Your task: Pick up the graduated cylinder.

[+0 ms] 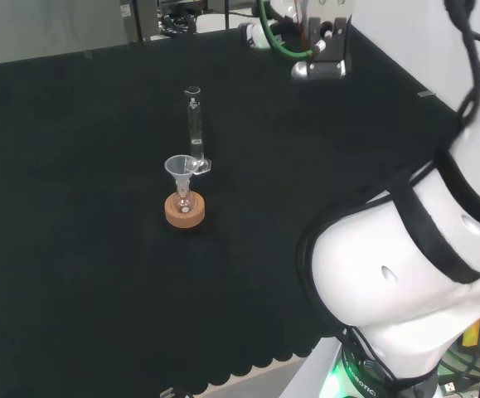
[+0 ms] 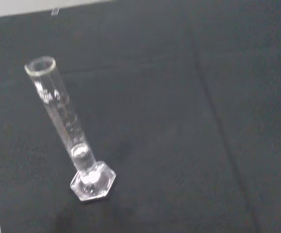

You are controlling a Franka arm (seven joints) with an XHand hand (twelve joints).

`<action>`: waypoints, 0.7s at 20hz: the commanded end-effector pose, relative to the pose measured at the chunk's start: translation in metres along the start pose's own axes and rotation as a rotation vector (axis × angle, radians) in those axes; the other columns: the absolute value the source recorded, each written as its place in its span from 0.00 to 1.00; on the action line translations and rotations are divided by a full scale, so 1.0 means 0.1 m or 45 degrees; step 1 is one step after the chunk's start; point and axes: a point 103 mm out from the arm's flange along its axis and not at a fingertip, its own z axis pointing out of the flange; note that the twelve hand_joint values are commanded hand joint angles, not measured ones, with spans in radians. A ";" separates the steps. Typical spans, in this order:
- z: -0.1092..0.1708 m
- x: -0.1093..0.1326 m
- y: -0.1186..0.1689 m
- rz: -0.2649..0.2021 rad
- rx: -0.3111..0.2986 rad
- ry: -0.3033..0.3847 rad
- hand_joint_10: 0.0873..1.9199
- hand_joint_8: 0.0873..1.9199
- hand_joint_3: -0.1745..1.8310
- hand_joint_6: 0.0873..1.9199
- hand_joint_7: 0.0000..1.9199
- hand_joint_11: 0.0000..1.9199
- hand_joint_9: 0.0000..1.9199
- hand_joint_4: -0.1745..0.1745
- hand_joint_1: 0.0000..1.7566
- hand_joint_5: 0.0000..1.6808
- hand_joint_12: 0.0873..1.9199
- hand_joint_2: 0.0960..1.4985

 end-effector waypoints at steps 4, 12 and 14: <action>0.67 0.01 0.54 -0.098 0.037 0.171 0.29 0.29 0.16 0.00 0.09 0.10 0.20 0.41 0.18 0.21 0.69 0.78; 1.09 -0.01 0.58 -0.156 0.060 0.267 0.29 0.29 0.15 0.00 0.09 0.10 0.20 0.42 0.22 0.20 0.69 0.75; 1.18 -0.01 0.61 -0.174 0.060 0.286 0.29 0.29 0.15 0.00 0.09 0.11 0.20 0.42 0.22 0.19 0.69 0.74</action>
